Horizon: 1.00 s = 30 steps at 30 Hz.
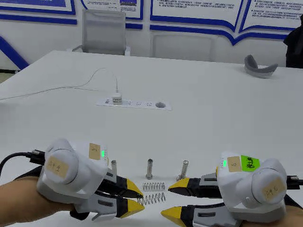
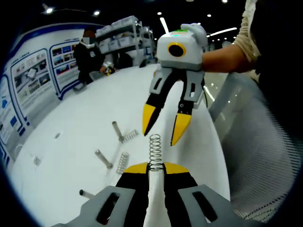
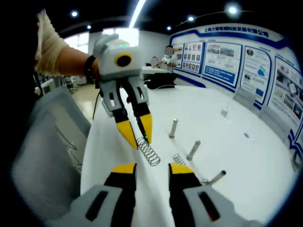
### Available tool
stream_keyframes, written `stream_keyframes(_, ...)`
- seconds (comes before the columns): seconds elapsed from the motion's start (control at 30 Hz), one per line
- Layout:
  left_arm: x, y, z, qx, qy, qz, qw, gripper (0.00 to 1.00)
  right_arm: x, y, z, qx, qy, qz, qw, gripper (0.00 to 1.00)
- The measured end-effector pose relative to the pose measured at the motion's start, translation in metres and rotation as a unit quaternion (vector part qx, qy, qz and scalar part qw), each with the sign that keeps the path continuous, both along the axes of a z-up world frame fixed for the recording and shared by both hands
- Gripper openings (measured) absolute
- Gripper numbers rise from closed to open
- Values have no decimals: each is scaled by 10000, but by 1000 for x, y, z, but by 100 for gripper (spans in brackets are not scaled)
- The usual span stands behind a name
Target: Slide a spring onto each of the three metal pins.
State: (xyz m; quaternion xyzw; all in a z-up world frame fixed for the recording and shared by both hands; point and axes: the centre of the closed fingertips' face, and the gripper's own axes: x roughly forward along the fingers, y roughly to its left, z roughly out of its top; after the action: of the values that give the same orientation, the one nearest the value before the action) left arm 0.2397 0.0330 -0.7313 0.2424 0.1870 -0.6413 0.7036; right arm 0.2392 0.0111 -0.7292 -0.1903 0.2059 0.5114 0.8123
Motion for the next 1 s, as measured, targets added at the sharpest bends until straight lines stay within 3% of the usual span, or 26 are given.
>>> stream_keyframes(0.2,-5,-3,0,52,-69,-173,9998,10,-3,2,0,-9,-25,95,10000,24)
stream_keyframes(0.7,-9,-6,0,63,-31,-287,9996,10,-8,6,1,-85,-132,272,9995,14)
stream_keyframes(1.0,-9,-6,7,-89,215,-217,9995,10,-8,4,-1,-144,-177,296,9993,14)
